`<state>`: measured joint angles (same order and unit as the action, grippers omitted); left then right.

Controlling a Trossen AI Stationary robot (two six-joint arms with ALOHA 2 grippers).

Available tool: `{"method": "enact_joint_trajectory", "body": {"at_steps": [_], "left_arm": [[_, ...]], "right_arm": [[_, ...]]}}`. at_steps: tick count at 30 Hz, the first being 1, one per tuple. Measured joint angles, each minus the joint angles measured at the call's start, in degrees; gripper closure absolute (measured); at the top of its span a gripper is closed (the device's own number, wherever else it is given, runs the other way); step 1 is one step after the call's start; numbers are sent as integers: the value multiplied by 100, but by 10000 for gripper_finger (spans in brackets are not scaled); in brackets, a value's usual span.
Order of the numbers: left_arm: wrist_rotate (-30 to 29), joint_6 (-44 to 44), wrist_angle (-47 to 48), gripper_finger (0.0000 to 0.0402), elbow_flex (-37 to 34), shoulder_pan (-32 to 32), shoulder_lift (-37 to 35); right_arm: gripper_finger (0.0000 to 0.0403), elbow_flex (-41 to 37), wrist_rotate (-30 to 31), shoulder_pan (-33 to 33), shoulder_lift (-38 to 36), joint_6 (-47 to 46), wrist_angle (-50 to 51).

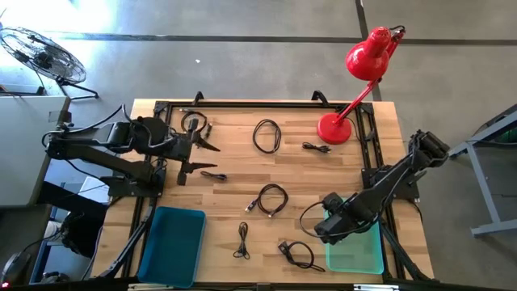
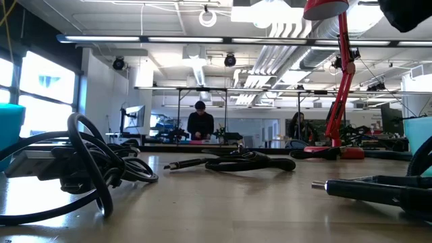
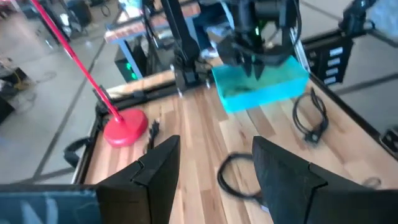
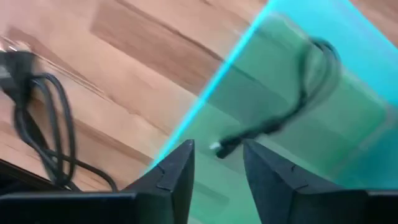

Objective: Pick & Place USB Port
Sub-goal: Put the black USB cable into the dark blue bin

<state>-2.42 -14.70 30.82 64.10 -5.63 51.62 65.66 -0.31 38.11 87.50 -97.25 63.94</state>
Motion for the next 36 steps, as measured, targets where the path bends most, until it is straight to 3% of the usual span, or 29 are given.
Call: {"method": "enact_joint_trajectory", "body": {"at_steps": [7,10,13,17,20,24,36], "left_arm": [[157,-2,339,206,0,0,0],[133,-21,305,206,0,0,0],[-211,-107,226,206,0,0,0],[-453,-147,187,206,0,2,0],[-458,-141,201,206,0,0,0],[-377,-149,248,206,0,0,0],[-442,-150,379,206,0,0,0]], "right_arm": [[248,509,802,-136,-117,718,2],[248,829,1403,-403,-205,1751,-179],[249,996,1725,-816,-247,3451,-849],[249,1002,1039,-1397,-104,6211,-1578],[249,991,522,-1713,96,7438,-1535],[249,991,91,-2021,305,8439,-1490],[249,991,-126,-2501,1205,10713,-1758]]}}
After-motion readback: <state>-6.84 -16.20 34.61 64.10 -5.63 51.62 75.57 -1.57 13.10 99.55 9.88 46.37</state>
